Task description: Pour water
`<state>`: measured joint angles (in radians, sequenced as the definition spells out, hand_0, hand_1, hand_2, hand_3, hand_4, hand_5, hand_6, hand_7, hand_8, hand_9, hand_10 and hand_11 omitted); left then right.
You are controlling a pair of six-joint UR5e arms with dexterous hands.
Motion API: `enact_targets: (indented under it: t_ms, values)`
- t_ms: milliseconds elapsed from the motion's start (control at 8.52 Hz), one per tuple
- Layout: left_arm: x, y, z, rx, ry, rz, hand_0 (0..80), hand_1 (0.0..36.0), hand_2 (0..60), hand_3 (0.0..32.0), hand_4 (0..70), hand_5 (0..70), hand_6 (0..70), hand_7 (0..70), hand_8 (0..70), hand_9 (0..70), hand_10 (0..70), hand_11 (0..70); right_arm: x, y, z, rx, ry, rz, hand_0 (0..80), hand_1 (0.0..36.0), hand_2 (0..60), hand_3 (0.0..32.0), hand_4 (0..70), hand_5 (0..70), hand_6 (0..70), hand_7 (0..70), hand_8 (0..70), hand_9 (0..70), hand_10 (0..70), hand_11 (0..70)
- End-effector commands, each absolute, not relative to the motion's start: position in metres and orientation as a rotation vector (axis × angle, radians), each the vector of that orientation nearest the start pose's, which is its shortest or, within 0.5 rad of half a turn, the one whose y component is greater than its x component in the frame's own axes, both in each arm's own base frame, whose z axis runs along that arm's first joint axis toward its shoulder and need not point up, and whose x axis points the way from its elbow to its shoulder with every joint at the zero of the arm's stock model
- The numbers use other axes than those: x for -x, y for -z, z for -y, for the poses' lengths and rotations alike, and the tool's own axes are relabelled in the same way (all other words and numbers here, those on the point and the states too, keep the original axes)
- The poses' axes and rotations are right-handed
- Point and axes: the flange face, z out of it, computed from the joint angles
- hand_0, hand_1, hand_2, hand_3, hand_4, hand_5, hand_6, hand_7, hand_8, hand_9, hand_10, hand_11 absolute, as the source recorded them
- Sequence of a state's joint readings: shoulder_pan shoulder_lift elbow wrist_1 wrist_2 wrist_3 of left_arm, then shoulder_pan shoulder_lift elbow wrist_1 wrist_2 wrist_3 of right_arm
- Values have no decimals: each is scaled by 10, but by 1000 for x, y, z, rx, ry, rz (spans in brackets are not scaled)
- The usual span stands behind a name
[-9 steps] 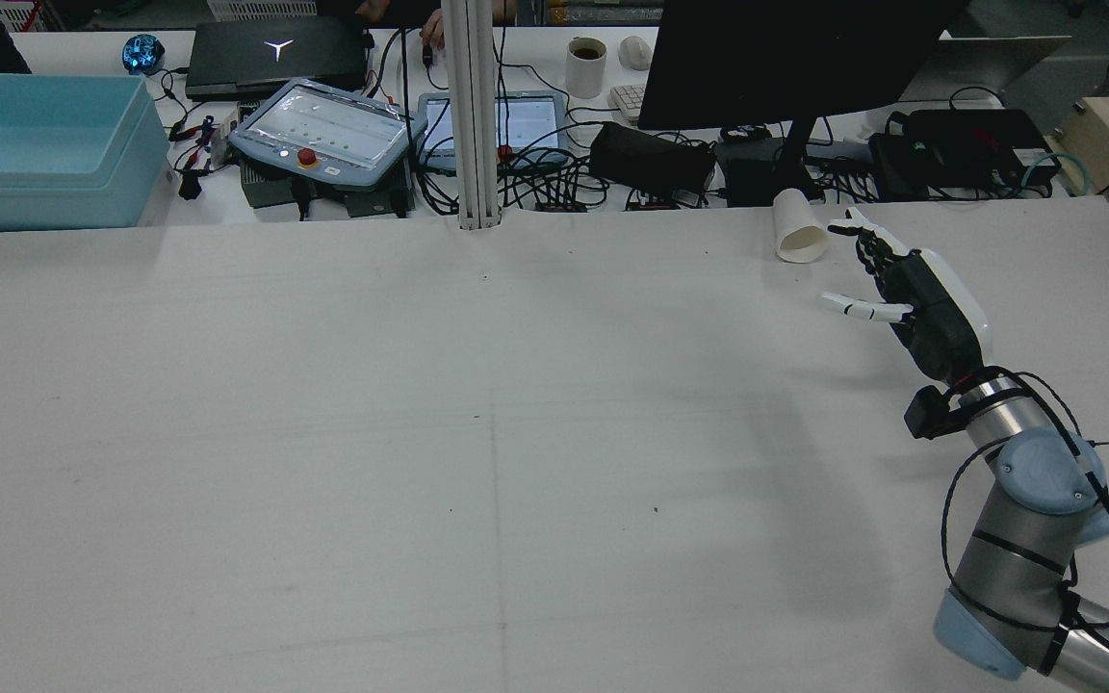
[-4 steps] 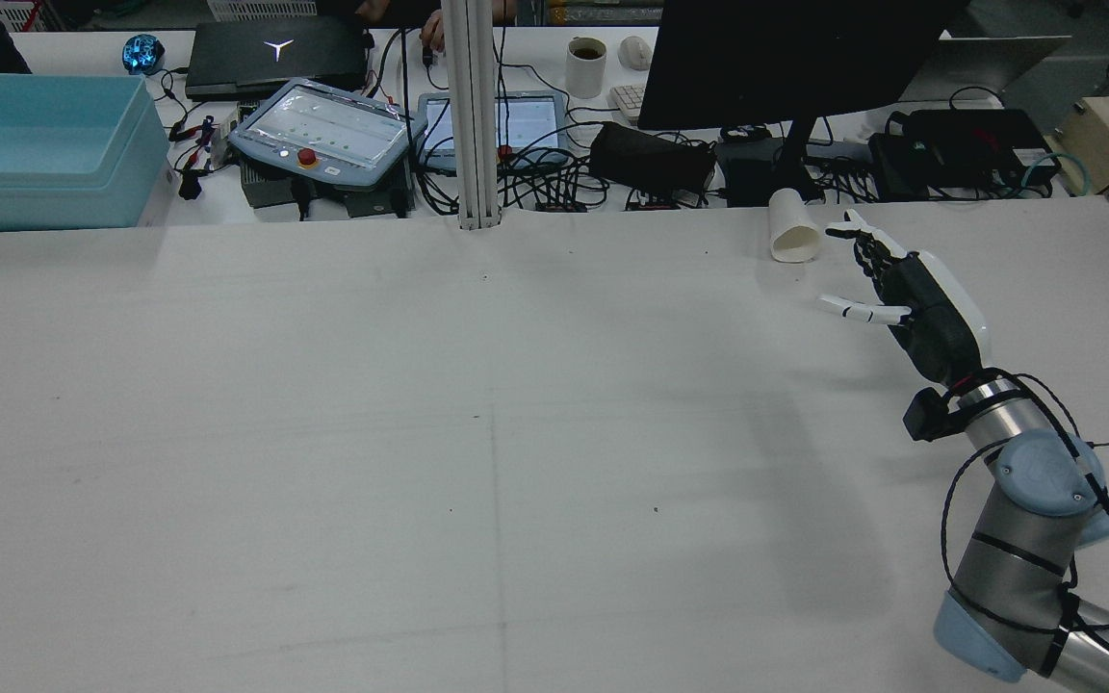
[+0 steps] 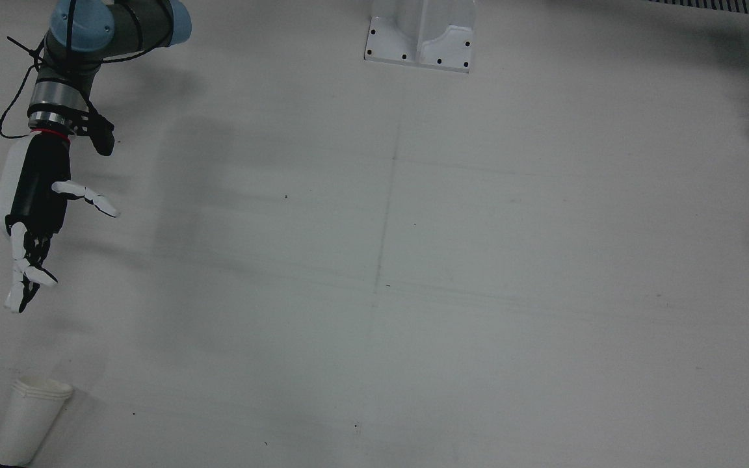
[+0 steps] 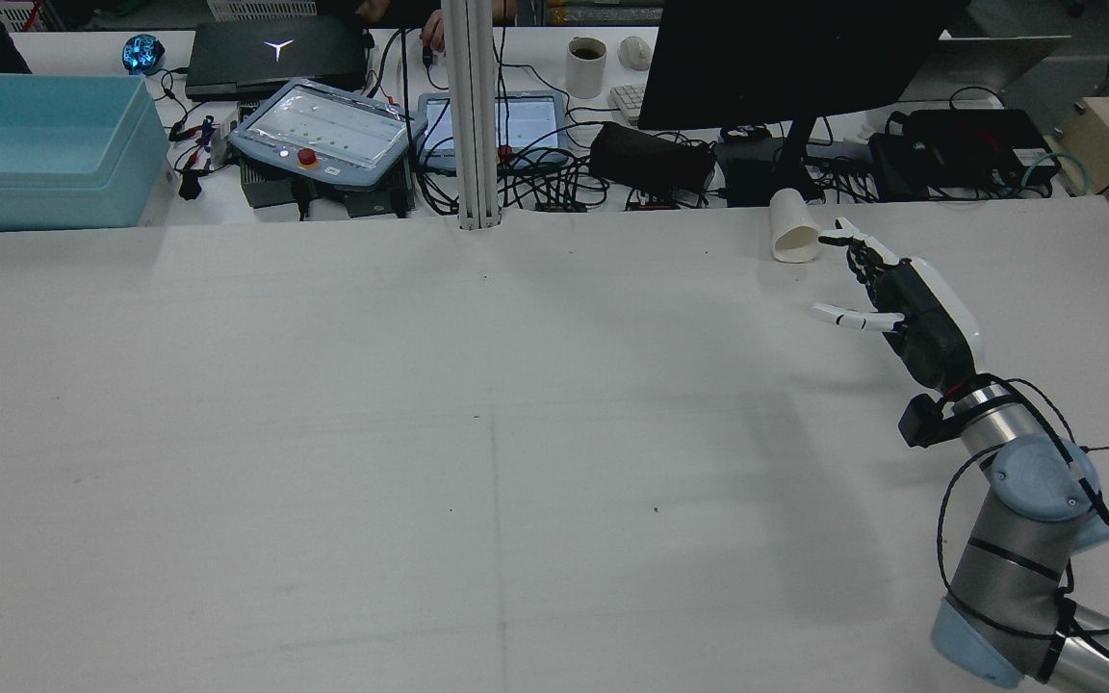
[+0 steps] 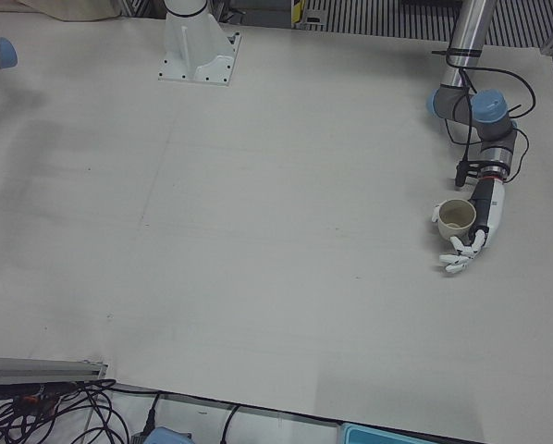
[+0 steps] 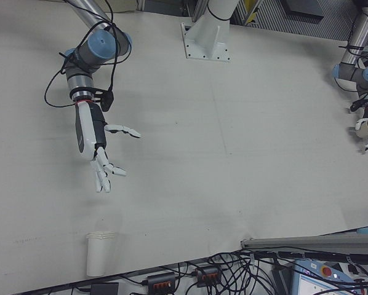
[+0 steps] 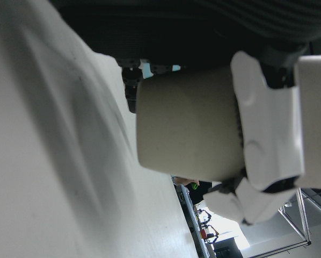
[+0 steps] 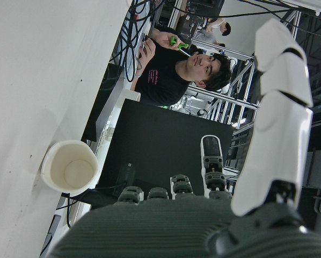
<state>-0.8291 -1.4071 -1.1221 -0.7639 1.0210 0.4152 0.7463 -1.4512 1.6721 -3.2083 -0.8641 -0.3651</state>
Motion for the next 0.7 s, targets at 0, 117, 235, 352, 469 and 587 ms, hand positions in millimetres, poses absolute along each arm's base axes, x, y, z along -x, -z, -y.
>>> enact_targets:
  t_ms: [0,117,235,352,469,587]
  values:
    - [-107,-899,388,-144,1816,-2117,558,360,600,0,140,700,240,328,159,236,114,191,252,-585,500,189,2233,-2550,541,227,164,0,95,288,65,63,3,0,8,34]
    - [-108,-900,387,-140,1811,-2111,582,355,544,0,87,700,187,248,119,170,100,171,254,-584,500,187,2231,-2552,541,227,163,0,96,292,67,68,3,0,8,34]
    - [-107,-900,387,-141,1810,-2110,562,315,384,0,49,700,118,149,77,104,78,138,254,-584,500,187,2231,-2552,541,227,166,0,96,291,67,69,3,0,8,35]
    - [-107,-901,386,-146,1809,-2106,532,239,146,0,43,124,24,67,23,34,54,100,253,-585,500,190,2232,-2551,541,226,164,0,96,289,68,68,3,0,8,35]
    - [-107,-901,386,-144,1810,-2108,514,206,56,0,7,0,0,41,5,12,35,73,254,-585,499,188,2232,-2552,542,227,164,0,95,289,67,68,3,0,8,36]
    - [-106,-901,386,-143,1813,-2108,484,168,13,90,0,0,0,14,0,0,22,51,255,-584,500,185,2231,-2553,541,227,164,0,95,288,68,69,3,0,8,34]
